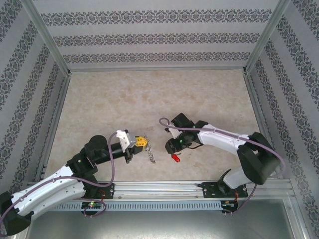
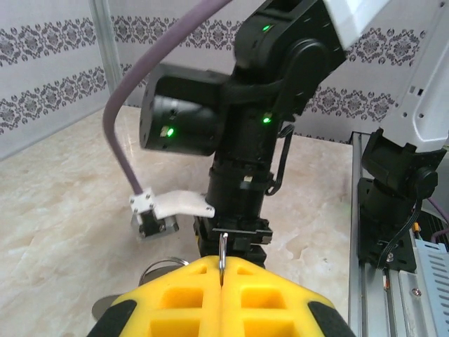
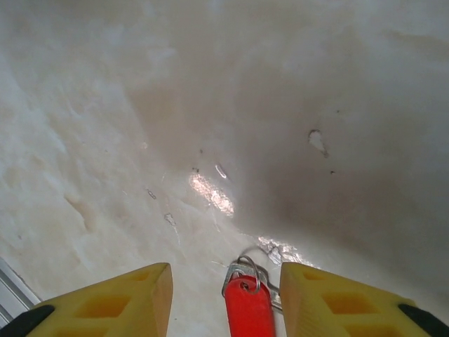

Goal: Put the keys on the keyring

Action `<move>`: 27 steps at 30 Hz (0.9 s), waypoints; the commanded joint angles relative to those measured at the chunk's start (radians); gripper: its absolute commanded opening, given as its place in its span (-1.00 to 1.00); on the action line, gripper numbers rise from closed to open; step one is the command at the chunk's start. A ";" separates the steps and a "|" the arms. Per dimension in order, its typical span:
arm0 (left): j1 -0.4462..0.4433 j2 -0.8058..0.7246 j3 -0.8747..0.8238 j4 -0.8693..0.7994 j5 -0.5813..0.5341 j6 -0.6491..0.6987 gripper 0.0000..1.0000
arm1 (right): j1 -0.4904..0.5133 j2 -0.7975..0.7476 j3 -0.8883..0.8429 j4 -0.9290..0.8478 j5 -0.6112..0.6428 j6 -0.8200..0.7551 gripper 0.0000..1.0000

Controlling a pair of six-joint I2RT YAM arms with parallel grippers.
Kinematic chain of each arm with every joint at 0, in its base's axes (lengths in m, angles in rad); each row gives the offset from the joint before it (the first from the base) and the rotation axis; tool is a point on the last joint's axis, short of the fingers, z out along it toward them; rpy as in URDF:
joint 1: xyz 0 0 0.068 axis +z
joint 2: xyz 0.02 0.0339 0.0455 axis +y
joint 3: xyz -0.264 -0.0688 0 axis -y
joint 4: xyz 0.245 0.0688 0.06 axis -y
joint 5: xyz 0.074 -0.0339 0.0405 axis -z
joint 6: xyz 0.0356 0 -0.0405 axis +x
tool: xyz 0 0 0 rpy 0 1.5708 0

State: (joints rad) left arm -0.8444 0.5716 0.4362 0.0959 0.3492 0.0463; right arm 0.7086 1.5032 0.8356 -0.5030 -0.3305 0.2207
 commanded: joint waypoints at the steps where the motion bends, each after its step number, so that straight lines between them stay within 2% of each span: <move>1: -0.013 -0.043 -0.013 0.023 -0.020 -0.031 -1.00 | -0.010 0.051 0.060 -0.114 -0.035 -0.078 -0.08; 9: -0.013 -0.038 -0.043 0.053 -0.021 -0.017 -1.00 | -0.011 0.160 0.135 -0.182 -0.049 -0.112 -0.07; 15: -0.013 -0.039 -0.065 0.086 -0.010 -0.006 -1.00 | -0.011 0.230 0.202 -0.256 -0.012 -0.132 -0.09; 27: -0.013 -0.061 -0.094 0.141 0.016 -0.001 -1.00 | -0.003 0.300 0.278 -0.374 0.003 -0.152 -0.14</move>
State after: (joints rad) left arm -0.8448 0.5282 0.3515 0.1516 0.3397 0.0372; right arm 0.7086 1.7840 1.0859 -0.8131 -0.3485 0.0933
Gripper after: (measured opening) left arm 0.046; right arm 0.427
